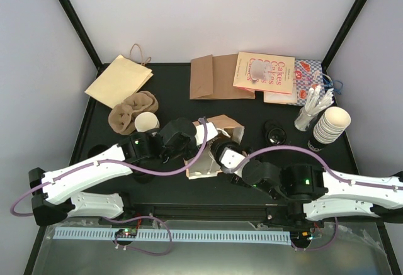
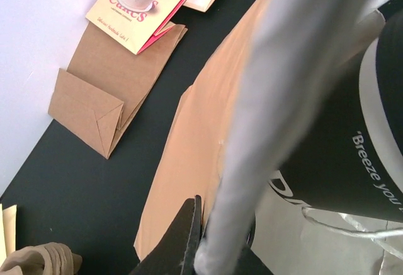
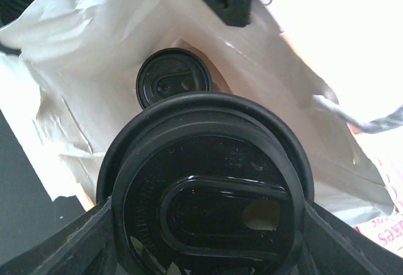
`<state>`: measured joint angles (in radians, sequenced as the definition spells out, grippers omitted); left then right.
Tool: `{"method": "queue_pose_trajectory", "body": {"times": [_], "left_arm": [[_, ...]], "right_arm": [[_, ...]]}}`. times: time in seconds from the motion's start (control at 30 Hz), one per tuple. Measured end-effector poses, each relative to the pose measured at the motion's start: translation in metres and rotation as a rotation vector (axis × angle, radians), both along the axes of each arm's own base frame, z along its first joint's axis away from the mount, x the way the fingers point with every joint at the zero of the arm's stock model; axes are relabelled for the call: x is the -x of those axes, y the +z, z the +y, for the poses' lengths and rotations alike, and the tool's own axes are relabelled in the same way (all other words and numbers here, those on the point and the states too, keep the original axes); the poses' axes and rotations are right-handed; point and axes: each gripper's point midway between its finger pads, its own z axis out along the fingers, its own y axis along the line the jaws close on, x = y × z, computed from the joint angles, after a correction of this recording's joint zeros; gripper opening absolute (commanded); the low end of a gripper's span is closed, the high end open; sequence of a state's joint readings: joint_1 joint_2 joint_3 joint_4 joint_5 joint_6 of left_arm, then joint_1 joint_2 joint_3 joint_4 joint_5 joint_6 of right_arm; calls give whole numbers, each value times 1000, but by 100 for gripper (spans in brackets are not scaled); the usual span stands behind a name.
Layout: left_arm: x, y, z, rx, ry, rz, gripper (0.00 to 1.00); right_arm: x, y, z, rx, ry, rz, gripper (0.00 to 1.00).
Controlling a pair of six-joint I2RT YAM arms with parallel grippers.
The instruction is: Pack the takeout coffee
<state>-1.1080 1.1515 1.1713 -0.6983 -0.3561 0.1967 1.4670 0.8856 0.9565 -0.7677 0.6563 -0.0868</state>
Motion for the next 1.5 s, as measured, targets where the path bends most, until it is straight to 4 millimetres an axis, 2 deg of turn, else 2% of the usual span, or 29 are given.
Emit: {"method": "queue_pose_trajectory", "body": {"times": [0.13, 0.33, 0.53, 0.7, 0.87, 1.23, 1.5], "left_arm": [[-1, 0, 0, -1, 3, -3, 1], [-1, 0, 0, 4, 8, -2, 2], [1, 0, -2, 7, 3, -2, 2], [2, 0, -2, 7, 1, -2, 2], [4, -2, -3, 6, -1, -1, 2], [7, -1, -5, 7, -7, -4, 1], [10, -1, -7, 13, -11, 2, 2]], "right_arm": [[3, -8, 0, 49, 82, -65, 60], [12, -11, 3, 85, 231, -157, 57], [11, -18, 11, 154, 297, -222, 57], [-3, -32, 14, 233, 304, -214, 55], [-19, -37, 10, 280, 289, -221, 54], [-19, -55, 6, 334, 315, -212, 53], [-37, -59, -7, 377, 230, -208, 53]]}}
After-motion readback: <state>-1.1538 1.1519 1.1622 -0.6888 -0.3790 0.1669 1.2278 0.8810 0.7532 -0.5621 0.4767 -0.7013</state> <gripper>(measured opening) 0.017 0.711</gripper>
